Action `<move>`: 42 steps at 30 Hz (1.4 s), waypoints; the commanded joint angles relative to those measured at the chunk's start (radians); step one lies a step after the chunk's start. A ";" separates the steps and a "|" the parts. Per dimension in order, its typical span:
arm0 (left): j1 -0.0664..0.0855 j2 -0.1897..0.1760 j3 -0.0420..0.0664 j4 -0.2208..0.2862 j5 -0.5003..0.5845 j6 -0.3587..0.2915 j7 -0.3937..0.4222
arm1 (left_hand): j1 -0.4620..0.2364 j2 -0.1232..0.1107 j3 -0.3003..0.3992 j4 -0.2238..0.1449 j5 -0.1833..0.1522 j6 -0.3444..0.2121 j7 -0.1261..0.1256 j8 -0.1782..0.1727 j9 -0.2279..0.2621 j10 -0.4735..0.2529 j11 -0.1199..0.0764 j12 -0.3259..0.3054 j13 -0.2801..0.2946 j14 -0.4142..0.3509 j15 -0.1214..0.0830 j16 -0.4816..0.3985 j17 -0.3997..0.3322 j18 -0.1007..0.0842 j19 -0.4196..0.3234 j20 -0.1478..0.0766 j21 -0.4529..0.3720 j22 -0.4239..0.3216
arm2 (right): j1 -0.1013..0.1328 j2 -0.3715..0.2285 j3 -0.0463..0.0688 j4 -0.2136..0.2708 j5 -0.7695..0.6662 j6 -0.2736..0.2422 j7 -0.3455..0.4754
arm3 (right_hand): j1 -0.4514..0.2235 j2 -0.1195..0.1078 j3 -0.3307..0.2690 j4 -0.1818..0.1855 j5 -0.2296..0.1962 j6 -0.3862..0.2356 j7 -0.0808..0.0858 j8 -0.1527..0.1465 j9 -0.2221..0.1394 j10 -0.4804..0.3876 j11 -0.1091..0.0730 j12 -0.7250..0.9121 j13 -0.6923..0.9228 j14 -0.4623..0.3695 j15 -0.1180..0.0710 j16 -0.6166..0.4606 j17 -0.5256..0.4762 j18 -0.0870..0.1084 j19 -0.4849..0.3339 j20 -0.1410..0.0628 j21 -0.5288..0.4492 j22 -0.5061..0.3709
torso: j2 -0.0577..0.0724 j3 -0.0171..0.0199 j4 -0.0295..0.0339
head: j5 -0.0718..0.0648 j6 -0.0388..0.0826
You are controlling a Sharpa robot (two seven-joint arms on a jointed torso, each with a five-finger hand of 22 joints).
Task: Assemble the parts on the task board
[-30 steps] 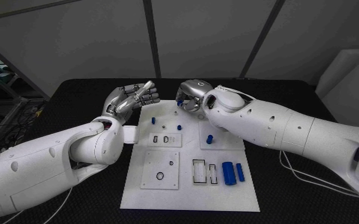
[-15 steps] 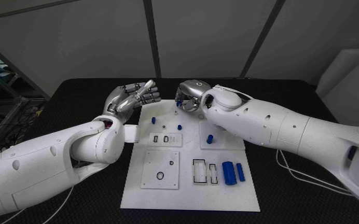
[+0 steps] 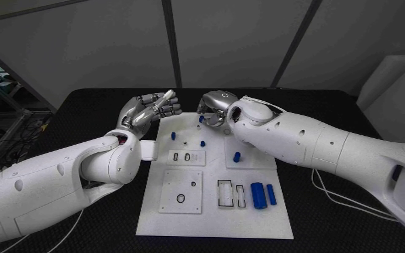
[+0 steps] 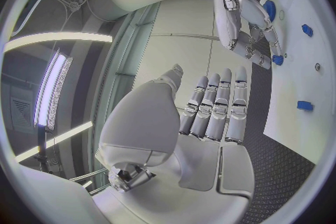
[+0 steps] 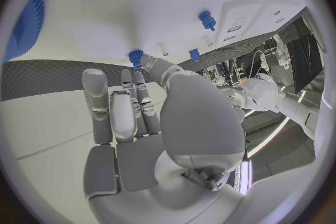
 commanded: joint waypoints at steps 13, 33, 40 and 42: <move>0.002 -0.011 0.001 -0.004 -0.006 0.014 0.001 | 0.000 0.011 -0.001 -0.005 0.003 0.009 0.014 -0.005 -0.002 0.008 0.001 -0.004 -0.001 0.002 0.002 -0.005 -0.001 0.005 0.004 0.002 -0.006 -0.002 | 0.002 -0.253 0.002 0.264 0.112 -0.073 -0.042 | -0.026 0.004 -0.055 0.027 0.005 0.019 0.022 0.006 0.008 0.075 -0.013 0.072 0.013 0.028 -0.003 0.003 -0.001 -0.007 0.012 -0.003 0.008 0.014 | -0.005 0.0038 -0.0148 | -0.006 0.008; 0.002 -0.002 0.001 -0.018 -0.006 0.021 -0.001 | -0.001 0.012 -0.001 -0.006 0.003 0.010 0.013 -0.005 -0.002 0.009 0.000 -0.005 -0.001 0.003 0.002 -0.006 -0.002 0.005 0.004 0.002 -0.007 -0.003 | 0.003 -0.373 0.008 0.281 0.235 0.087 -0.121 | 0.110 -0.009 -0.486 0.300 0.070 -0.073 0.007 0.026 0.010 0.131 -0.051 0.658 0.454 0.059 -0.040 0.122 0.190 -0.036 0.116 -0.027 0.094 0.153 | -0.005 0.0054 -0.0212 | -0.019 0.013; 0.002 -0.001 0.001 -0.020 -0.006 0.022 -0.002 | -0.001 0.012 -0.001 -0.006 0.003 0.010 0.013 -0.005 -0.002 0.009 0.000 -0.005 -0.001 0.003 0.002 -0.006 -0.002 0.005 0.004 0.002 -0.007 -0.003 | 0.002 -0.348 0.008 0.244 0.235 0.105 -0.126 | 0.116 0.007 -0.485 0.306 0.085 -0.075 0.010 0.037 0.010 0.119 -0.051 0.810 0.612 0.063 -0.035 0.137 0.218 -0.038 0.126 -0.024 0.107 0.173 | -0.005 0.0048 -0.0214 | -0.017 0.008; 0.002 -0.001 0.001 -0.020 -0.006 0.022 -0.002 | -0.001 0.012 -0.001 -0.006 0.003 0.010 0.013 -0.005 -0.002 0.009 0.000 -0.005 -0.001 0.003 0.002 -0.006 -0.002 0.005 0.004 0.002 -0.007 -0.003 | 0.002 -0.341 0.008 0.234 0.240 0.106 -0.129 | 0.114 0.010 -0.483 0.306 0.092 -0.074 0.010 0.040 0.010 0.135 -0.051 0.859 0.666 0.065 -0.035 0.143 0.229 -0.040 0.129 -0.024 0.111 0.179 | -0.004 0.0056 -0.0221 | -0.015 0.007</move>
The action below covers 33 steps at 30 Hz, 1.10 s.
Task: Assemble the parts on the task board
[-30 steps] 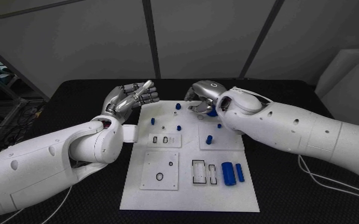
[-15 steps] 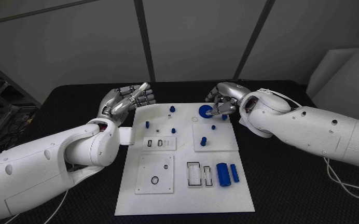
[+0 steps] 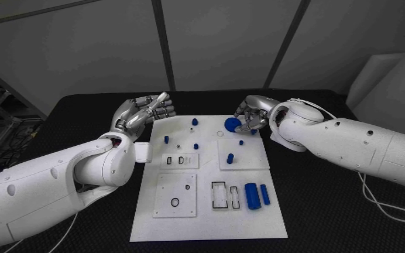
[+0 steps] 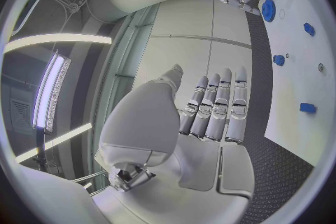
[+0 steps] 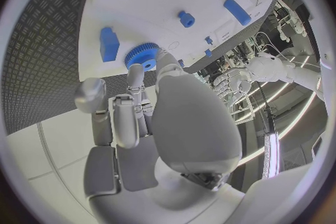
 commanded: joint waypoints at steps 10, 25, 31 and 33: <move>0.002 0.003 0.001 -0.002 -0.006 0.014 0.000 | -0.001 0.013 -0.001 -0.007 0.003 0.008 0.009 -0.006 -0.001 0.011 -0.001 -0.006 -0.001 0.004 0.002 -0.007 -0.001 0.005 0.005 0.002 -0.007 -0.002 | 0.002 0.034 0.001 -0.048 0.032 0.056 -0.028 | -0.018 0.038 0.008 0.000 0.024 0.013 -0.002 0.025 0.002 0.123 0.001 0.290 0.338 0.084 0.003 0.052 0.161 -0.020 0.044 0.001 0.047 0.068 | 0.000 0.0014 -0.0021 | 0.005 -0.005; 0.002 0.004 0.001 -0.004 -0.006 0.011 -0.002 | -0.001 0.014 -0.001 -0.008 0.003 0.008 0.009 -0.006 -0.001 0.011 -0.001 -0.006 -0.001 0.004 0.002 -0.008 -0.001 0.005 0.005 0.002 -0.008 -0.002 | 0.002 0.046 0.001 -0.056 0.029 0.054 -0.038 | -0.035 0.042 0.003 0.001 0.024 0.014 0.001 0.029 0.000 0.163 0.005 0.386 0.457 0.088 0.007 0.064 0.188 -0.023 0.054 0.005 0.062 0.091 | 0.000 0.0016 -0.0021 | 0.007 -0.012; 0.002 0.004 0.001 -0.005 -0.006 0.012 -0.002 | -0.001 0.014 -0.001 -0.008 0.003 0.008 0.009 -0.006 -0.001 0.011 -0.001 -0.006 -0.001 0.004 0.002 -0.008 -0.001 0.005 0.005 0.002 -0.008 -0.002 | 0.002 0.047 0.001 -0.052 0.006 0.049 -0.039 | -0.026 0.052 0.009 -0.006 0.022 0.037 -0.003 0.044 0.004 0.179 0.002 0.417 0.497 0.091 0.006 0.069 0.200 -0.026 0.060 0.005 0.071 0.105 | 0.000 0.0016 -0.0022 | 0.006 -0.014; 0.002 0.004 0.001 -0.005 -0.006 0.012 -0.002 | -0.001 0.014 -0.001 -0.008 0.003 0.008 0.009 -0.006 -0.001 0.011 -0.001 -0.006 -0.001 0.004 0.002 -0.008 -0.001 0.005 0.005 0.002 -0.008 -0.002 | 0.002 0.047 0.001 -0.049 -0.015 0.042 -0.037 | -0.009 0.066 0.019 -0.016 0.016 0.060 -0.008 0.055 0.008 0.190 -0.003 0.434 0.519 0.091 0.003 0.071 0.204 -0.027 0.064 0.003 0.075 0.112 | 0.000 0.0020 -0.0028 | 0.006 -0.014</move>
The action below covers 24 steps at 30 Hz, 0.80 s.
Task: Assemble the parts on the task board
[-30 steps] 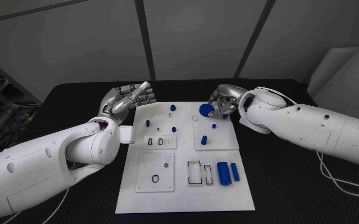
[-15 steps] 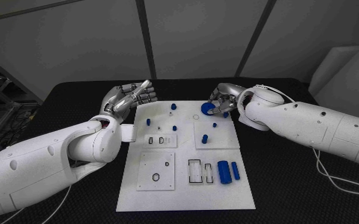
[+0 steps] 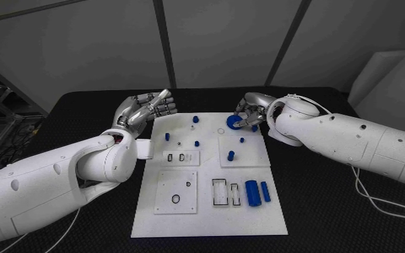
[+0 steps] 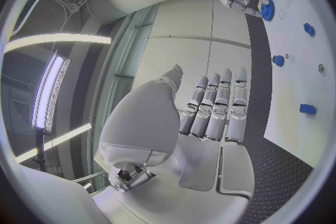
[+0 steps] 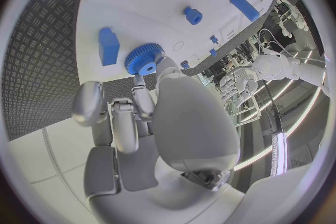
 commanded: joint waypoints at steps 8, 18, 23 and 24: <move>0.002 0.002 0.001 -0.001 -0.006 0.012 0.001 | 0.003 0.010 -0.001 -0.008 0.003 0.008 0.009 -0.006 -0.001 0.005 0.000 -0.006 -0.001 0.004 0.002 -0.004 -0.002 0.005 0.005 0.002 -0.004 -0.001 | -0.002 0.001 -0.002 0.020 -0.131 -0.059 0.015 | 0.092 0.059 0.091 -0.052 -0.090 0.092 -0.025 0.041 0.012 0.038 -0.025 0.047 0.068 0.095 -0.016 0.013 0.221 -0.017 0.026 -0.016 0.026 0.038 | 0.000 0.0006 -0.0003 | -0.002 -0.002; 0.002 0.001 0.001 -0.003 -0.006 0.012 0.001 | 0.003 0.011 0.000 -0.010 0.003 0.008 0.009 -0.008 -0.001 0.005 0.000 -0.008 -0.001 0.005 0.002 -0.005 -0.002 0.005 0.005 0.002 -0.004 -0.002 | -0.002 0.000 -0.002 0.060 -0.151 -0.130 0.037 | 0.088 0.060 0.116 -0.053 -0.092 0.102 -0.029 0.042 0.010 0.048 -0.028 0.056 0.084 0.096 -0.019 0.016 0.227 -0.020 0.034 -0.020 0.034 0.051 | 0.000 0.0008 -0.0001 | 0.000 0.000; 0.002 0.001 0.001 -0.003 -0.006 0.012 0.001 | 0.003 0.011 0.000 -0.010 0.003 0.008 0.009 -0.008 -0.001 0.005 0.000 -0.008 -0.001 0.005 0.002 -0.005 -0.002 0.005 0.005 0.002 -0.004 -0.002 | -0.002 -0.003 -0.002 0.092 -0.151 -0.134 0.035 | 0.081 0.054 0.122 -0.051 -0.087 0.101 -0.029 0.040 0.008 0.048 -0.028 0.056 0.084 0.096 -0.020 0.016 0.227 -0.021 0.035 -0.021 0.035 0.053 | 0.000 0.0007 -0.0009 | 0.004 0.002; 0.002 0.001 0.001 -0.003 -0.006 0.012 0.001 | 0.003 0.011 0.000 -0.010 0.003 0.008 0.009 -0.008 -0.001 0.005 0.000 -0.008 -0.001 0.005 0.002 -0.005 -0.002 0.005 0.005 0.002 -0.004 -0.002 | -0.002 -0.002 -0.002 0.104 -0.151 -0.136 0.034 | 0.081 0.054 0.123 -0.051 -0.086 0.101 -0.029 0.040 0.008 0.048 -0.028 0.056 0.084 0.096 -0.020 0.016 0.227 -0.021 0.035 -0.021 0.035 0.053 | 0.000 0.0008 -0.0008 | 0.004 0.002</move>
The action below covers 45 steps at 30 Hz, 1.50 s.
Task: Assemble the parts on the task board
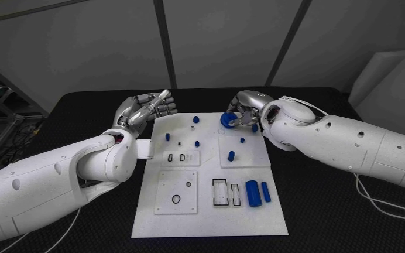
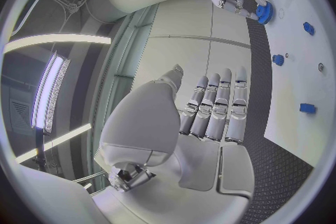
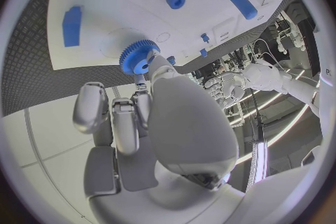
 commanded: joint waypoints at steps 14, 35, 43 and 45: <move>0.002 0.005 0.001 -0.001 -0.006 0.013 0.003 | -0.001 0.007 0.000 -0.004 0.003 0.008 0.009 -0.004 -0.001 0.005 0.000 -0.004 -0.001 0.005 0.002 -0.005 -0.001 0.005 0.005 0.002 -0.004 -0.001 | 0.002 0.106 0.000 0.024 -0.022 -0.055 0.008 | -0.026 -0.011 0.031 0.003 0.029 0.025 -0.016 -0.001 0.000 0.006 0.002 -0.002 0.001 0.095 -0.004 0.001 0.222 -0.026 0.023 0.001 0.019 0.028 | 0.001 -0.0014 0.0020 | 0.006 0.002; 0.002 0.011 0.001 -0.003 -0.006 0.013 0.003 | -0.001 0.007 -0.001 -0.006 0.003 0.008 0.010 -0.005 -0.001 0.005 0.001 -0.005 -0.001 0.005 0.002 -0.007 -0.002 0.006 0.005 0.002 -0.005 -0.002 | 0.002 0.249 -0.015 -0.104 -0.031 -0.002 0.027 | -0.035 -0.017 0.045 0.003 0.033 0.016 -0.011 -0.010 -0.004 -0.001 0.006 -0.009 -0.005 0.093 -0.002 -0.002 0.215 -0.028 0.029 0.002 0.024 0.039 | 0.001 0.0005 0.0015 | 0.016 -0.004; 0.002 0.012 0.001 -0.003 -0.006 0.013 0.003 | -0.001 0.007 -0.001 -0.006 0.003 0.008 0.010 -0.005 -0.001 0.005 0.001 -0.005 -0.001 0.005 0.002 -0.007 -0.002 0.006 0.005 0.002 -0.005 -0.002 | 0.002 0.268 -0.021 -0.121 -0.038 0.025 0.026 | -0.045 -0.024 0.051 0.004 0.027 0.007 -0.007 -0.017 -0.007 -0.006 0.010 -0.015 -0.011 0.092 0.001 -0.003 0.212 -0.028 0.028 0.005 0.024 0.038 | 0.002 0.0011 -0.0004 | 0.019 -0.006; 0.002 0.013 0.001 -0.003 -0.006 0.013 0.003 | -0.001 0.007 -0.001 -0.006 0.003 0.008 0.010 -0.005 -0.001 0.005 0.001 -0.005 -0.001 0.005 0.002 -0.007 -0.002 0.006 0.005 0.002 -0.005 -0.002 | 0.002 0.271 -0.022 -0.124 -0.041 0.029 0.024 | -0.051 -0.027 0.053 0.004 0.025 0.000 -0.004 -0.022 -0.009 -0.011 0.012 -0.019 -0.015 0.092 0.003 -0.003 0.211 -0.028 0.027 0.006 0.024 0.038 | 0.001 0.0009 0.0001 | 0.019 -0.006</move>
